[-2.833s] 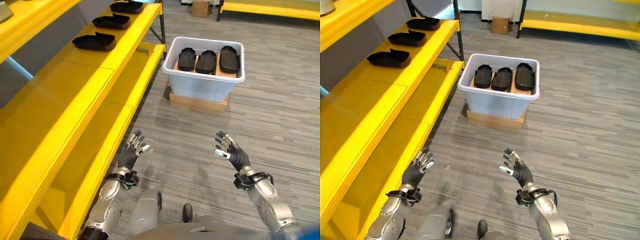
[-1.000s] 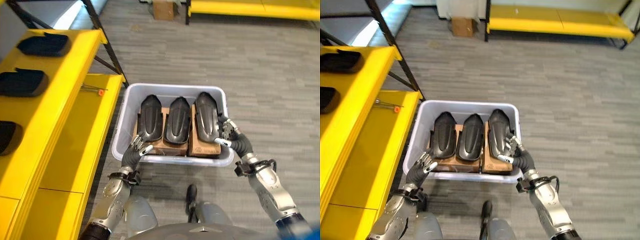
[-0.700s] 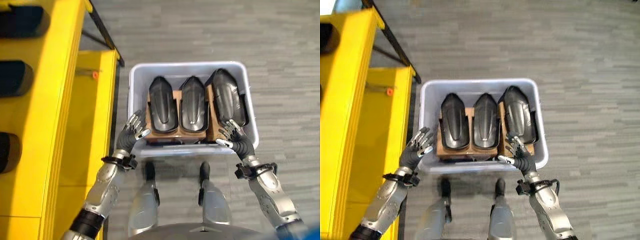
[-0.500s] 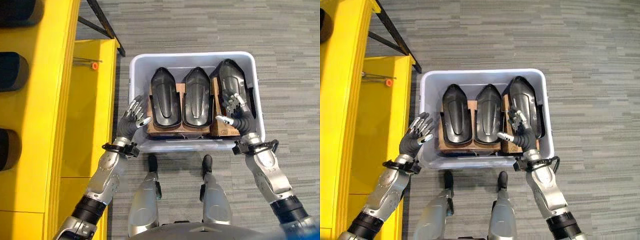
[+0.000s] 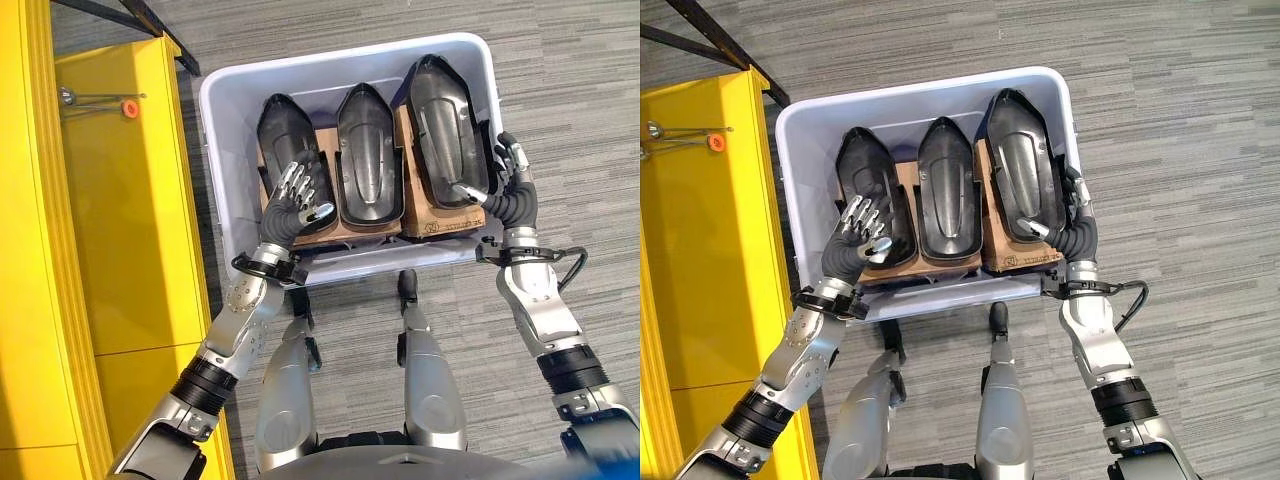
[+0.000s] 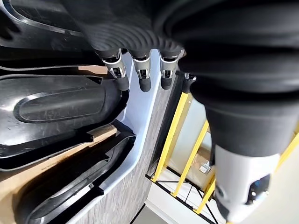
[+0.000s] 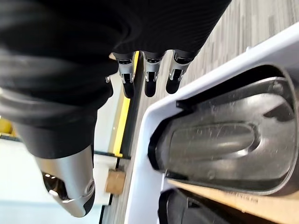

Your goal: Move parts from the plastic box to the shelf.

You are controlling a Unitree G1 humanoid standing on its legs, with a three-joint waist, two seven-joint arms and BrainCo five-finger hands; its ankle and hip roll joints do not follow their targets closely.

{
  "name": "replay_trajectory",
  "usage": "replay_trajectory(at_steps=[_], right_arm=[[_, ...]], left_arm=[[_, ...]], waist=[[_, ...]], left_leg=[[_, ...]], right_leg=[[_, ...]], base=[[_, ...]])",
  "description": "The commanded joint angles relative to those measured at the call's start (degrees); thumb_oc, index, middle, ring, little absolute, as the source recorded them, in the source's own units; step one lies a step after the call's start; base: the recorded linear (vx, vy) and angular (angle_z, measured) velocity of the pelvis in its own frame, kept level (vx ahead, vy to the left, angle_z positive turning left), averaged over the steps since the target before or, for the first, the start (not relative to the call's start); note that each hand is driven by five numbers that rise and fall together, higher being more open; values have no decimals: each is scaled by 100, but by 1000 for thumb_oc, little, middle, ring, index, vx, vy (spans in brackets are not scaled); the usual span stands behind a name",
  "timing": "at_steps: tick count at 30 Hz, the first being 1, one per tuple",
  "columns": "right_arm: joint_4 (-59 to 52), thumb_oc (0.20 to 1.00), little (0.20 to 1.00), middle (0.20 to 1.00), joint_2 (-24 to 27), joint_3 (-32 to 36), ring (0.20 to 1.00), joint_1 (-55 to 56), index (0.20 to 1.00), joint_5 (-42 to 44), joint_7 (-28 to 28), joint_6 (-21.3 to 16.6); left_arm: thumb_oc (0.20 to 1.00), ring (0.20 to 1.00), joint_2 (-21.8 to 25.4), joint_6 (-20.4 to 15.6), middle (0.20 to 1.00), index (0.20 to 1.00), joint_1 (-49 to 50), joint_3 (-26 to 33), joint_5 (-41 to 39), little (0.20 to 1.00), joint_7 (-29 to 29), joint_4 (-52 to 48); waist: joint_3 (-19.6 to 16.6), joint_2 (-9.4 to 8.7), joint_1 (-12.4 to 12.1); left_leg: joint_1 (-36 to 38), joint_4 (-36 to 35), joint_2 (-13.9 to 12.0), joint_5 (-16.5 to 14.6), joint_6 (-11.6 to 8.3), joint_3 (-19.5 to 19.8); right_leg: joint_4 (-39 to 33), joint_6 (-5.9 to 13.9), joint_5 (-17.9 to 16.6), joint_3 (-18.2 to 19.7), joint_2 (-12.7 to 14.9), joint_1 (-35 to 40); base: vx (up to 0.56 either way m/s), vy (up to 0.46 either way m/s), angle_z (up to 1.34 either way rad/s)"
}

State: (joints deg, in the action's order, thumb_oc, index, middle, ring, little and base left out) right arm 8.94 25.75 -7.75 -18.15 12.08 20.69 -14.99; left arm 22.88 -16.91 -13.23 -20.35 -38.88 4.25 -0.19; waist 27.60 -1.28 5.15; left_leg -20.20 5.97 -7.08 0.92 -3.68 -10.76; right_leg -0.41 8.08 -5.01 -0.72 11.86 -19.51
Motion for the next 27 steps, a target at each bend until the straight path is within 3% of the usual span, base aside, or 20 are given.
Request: replay_trajectory(at_steps=[1, 11, 21, 27], right_arm=[[-176, 1000, 1000, 1000, 178, 206, 1000, 19, 1000, -175, 209, -412], [158, 1000, 1000, 1000, 266, -53, 1000, -473, 1000, -320, 306, -363], [1597, 1000, 1000, 1000, 441, -510, 1000, -1684, 1000, -508, 687, -123], [2086, 1000, 1000, 1000, 492, -789, 1000, -2153, 1000, -436, 656, -44]], left_arm=[[1000, 1000, -129, -327, 1000, 1000, 65, 11, 2, 1000, 17, -132], [1000, 1000, -128, -303, 1000, 1000, 16, -149, -117, 1000, -20, -148], [1000, 1000, -93, -314, 1000, 1000, -179, -474, -262, 1000, -5, -194], [1000, 1000, -70, -317, 1000, 1000, -256, -539, -250, 1000, 32, -211]], waist=[[-463, 118, -78], [-387, 246, -135], [-263, 479, -333], [-176, 470, -386]], left_leg=[[-187, 512, -643, 47, -401, 297], [-357, 516, -629, 48, -415, 327], [-674, 530, -561, 115, -421, 436], [-728, 470, -556, 142, -403, 488]], right_leg=[[870, 257, -131, 124, 235, -597], [1026, 245, -91, 159, 201, -874], [1173, 230, -89, 151, 225, -1212], [1244, 210, -90, 201, 154, -1353]], base=[[0, 0, 0], [-3, -7, -2], [-5, -3, 1], [-1, -2, 1]])
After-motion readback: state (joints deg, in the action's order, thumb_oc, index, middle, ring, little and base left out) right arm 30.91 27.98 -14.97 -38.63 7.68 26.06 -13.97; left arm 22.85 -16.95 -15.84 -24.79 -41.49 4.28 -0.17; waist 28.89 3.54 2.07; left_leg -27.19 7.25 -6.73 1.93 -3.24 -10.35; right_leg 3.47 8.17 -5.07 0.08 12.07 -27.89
